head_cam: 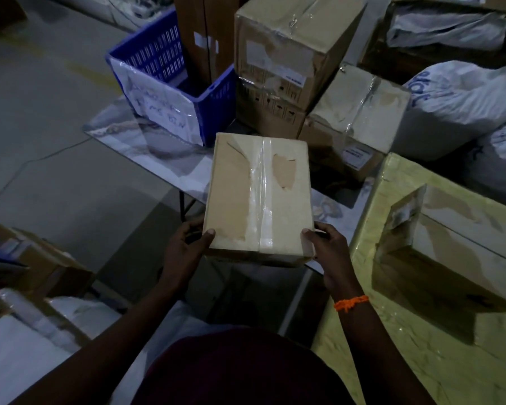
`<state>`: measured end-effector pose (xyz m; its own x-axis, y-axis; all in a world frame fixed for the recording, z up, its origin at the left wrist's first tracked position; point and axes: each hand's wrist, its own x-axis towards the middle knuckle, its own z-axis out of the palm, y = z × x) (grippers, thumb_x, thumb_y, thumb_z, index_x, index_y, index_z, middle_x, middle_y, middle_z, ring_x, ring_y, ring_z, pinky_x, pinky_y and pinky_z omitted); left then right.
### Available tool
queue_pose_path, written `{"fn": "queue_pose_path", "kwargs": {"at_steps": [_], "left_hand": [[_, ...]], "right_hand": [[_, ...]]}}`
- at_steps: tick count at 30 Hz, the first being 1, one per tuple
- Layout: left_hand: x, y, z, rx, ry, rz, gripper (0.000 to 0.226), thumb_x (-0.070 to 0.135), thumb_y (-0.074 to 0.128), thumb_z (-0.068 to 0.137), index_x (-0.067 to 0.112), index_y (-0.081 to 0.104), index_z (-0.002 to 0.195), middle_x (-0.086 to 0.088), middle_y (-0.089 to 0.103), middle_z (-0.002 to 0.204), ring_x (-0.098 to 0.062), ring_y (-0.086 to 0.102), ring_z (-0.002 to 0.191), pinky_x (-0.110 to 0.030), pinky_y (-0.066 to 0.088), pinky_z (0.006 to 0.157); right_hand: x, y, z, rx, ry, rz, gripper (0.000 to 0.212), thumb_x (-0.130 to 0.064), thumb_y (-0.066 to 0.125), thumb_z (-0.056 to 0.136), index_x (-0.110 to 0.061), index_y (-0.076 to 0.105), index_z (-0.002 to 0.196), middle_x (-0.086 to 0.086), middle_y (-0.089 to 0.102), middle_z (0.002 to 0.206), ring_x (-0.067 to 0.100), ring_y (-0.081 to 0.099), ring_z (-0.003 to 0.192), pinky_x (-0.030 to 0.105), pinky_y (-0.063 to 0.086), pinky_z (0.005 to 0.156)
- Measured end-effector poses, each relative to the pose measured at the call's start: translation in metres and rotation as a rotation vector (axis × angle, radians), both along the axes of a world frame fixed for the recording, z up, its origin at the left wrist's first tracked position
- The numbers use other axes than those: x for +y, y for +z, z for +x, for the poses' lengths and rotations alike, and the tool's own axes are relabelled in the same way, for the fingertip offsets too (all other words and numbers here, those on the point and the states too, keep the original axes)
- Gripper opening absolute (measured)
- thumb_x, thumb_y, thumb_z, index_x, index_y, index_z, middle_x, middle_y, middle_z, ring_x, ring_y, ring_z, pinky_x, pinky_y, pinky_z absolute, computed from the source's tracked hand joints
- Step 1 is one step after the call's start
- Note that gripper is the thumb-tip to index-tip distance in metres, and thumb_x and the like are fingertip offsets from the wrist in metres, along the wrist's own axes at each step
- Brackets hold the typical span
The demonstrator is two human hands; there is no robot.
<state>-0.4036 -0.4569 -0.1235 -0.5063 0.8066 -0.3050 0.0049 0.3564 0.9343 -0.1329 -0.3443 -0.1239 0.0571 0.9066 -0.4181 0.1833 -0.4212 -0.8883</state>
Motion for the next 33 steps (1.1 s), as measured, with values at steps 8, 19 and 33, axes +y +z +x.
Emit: {"fn": "queue_pose_path", "kwargs": {"at_steps": [8, 19, 33], "left_hand": [[0.041, 0.013, -0.014, 0.143, -0.046, -0.041, 0.037, 0.027, 0.069, 0.097, 0.011, 0.062, 0.129, -0.005, 0.067, 0.123, -0.019, 0.067, 0.109, -0.011, 0.053, 0.071], [0.179, 0.031, -0.047, 0.308, -0.197, -0.042, 0.05, 0.03, 0.067, 0.097, 0.012, 0.054, 0.141, -0.005, 0.061, 0.134, -0.021, 0.061, 0.117, -0.032, 0.052, 0.093], [0.192, 0.051, -0.03, 0.212, -0.196, -0.099, 0.021, 0.031, 0.062, 0.101, 0.027, 0.054, 0.12, 0.004, 0.059, 0.111, -0.021, 0.061, 0.106, -0.041, 0.053, 0.092]], "right_hand": [[0.038, 0.002, -0.011, -0.053, 0.08, 0.097, 0.022, -0.018, 0.071, 0.096, -0.017, 0.068, 0.117, 0.001, 0.072, 0.114, 0.016, 0.066, 0.105, 0.033, 0.054, 0.087], [0.168, 0.014, -0.069, -0.169, 0.089, 0.113, 0.041, -0.024, 0.078, 0.089, -0.008, 0.067, 0.126, 0.01, 0.073, 0.115, 0.027, 0.069, 0.106, 0.05, 0.056, 0.099], [0.156, 0.033, -0.084, -0.184, 0.03, 0.15, 0.043, -0.025, 0.076, 0.092, -0.011, 0.067, 0.132, 0.008, 0.073, 0.122, 0.024, 0.068, 0.112, 0.044, 0.055, 0.1]]}}
